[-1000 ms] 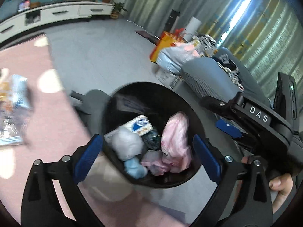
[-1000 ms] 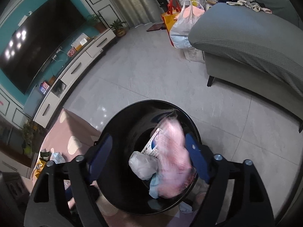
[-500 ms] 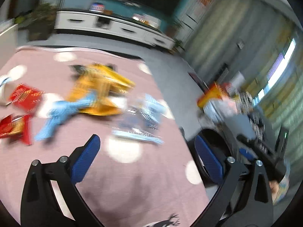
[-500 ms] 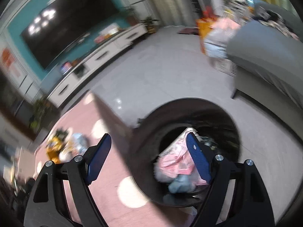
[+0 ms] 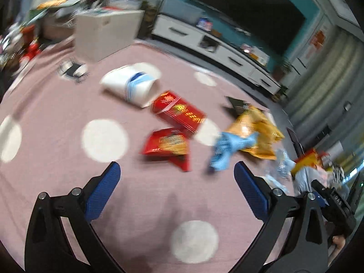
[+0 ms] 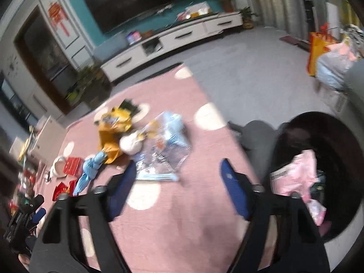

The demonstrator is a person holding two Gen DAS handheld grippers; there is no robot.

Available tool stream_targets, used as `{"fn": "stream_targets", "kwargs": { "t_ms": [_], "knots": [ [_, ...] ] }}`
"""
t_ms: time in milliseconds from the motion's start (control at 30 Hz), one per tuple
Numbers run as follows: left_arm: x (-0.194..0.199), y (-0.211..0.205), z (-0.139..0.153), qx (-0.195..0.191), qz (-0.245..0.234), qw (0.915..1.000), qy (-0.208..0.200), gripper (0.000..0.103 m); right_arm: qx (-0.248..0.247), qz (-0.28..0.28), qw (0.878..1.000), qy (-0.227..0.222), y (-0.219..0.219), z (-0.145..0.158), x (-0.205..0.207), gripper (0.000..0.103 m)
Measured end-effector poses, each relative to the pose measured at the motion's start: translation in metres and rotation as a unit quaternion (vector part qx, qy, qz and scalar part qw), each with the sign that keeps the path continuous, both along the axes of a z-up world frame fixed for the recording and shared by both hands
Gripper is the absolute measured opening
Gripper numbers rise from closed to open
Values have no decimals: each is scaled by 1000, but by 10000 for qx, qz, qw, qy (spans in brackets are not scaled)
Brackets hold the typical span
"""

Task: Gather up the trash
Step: 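Swing both open tools back over the trash on the rug, then grasp the red snack wrapper with the left gripper while the right grasps the clear plastic bag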

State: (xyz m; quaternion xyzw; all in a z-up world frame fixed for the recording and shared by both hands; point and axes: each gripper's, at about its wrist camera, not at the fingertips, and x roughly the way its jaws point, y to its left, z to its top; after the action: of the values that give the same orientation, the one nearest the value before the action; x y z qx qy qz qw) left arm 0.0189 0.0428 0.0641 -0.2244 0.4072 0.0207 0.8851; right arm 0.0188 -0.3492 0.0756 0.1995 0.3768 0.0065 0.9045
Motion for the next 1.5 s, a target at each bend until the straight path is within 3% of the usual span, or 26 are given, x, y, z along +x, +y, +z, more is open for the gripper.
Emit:
{"fn": "stream_targets", "kwargs": {
  "t_ms": [133, 300, 467, 700, 900, 1033, 1067, 1167, 1233, 1333, 1500],
  "knots": [
    [-1, 18, -12, -102, 191, 9997, 131, 100, 203, 212, 9992, 277, 19, -22, 27, 47],
    [-5, 25, -21, 15, 254, 9994, 232, 100, -299, 472, 9983, 182, 42, -38, 47, 43],
    [-6, 29, -23, -76, 316, 9993, 205, 100, -536, 606, 9964, 257, 55, -50, 51, 13],
    [14, 20, -14, 32, 230, 9997, 35, 100, -161, 696, 9972, 200, 50, -36, 35, 6],
    [43, 15, -29, -287, 94, 9994, 164, 98, -32, 566, 9984, -20, 40, -16, 14, 6],
    [55, 14, -48, -520, 38, 9979, 378, 74, 8, 545, 9984, -159, 33, -6, 8, 6],
    [55, 13, -49, -479, 79, 9984, 275, 74, 0, 513, 9985, -174, 31, -5, 7, 6],
    [57, 12, -50, -376, 141, 9989, 246, 61, 36, 481, 9987, -148, 29, -5, 7, 6],
    [59, 11, -56, -568, 48, 9979, 291, 31, 38, 466, 9988, -108, 29, -6, 6, 6],
    [55, 10, -57, -569, 30, 9980, 267, 24, -13, 447, 9990, -67, 31, -7, 7, 6],
    [44, 3, -51, -499, -26, 9985, 208, 22, -97, 472, 9988, -77, 37, -5, 7, 6]
  ]
}}
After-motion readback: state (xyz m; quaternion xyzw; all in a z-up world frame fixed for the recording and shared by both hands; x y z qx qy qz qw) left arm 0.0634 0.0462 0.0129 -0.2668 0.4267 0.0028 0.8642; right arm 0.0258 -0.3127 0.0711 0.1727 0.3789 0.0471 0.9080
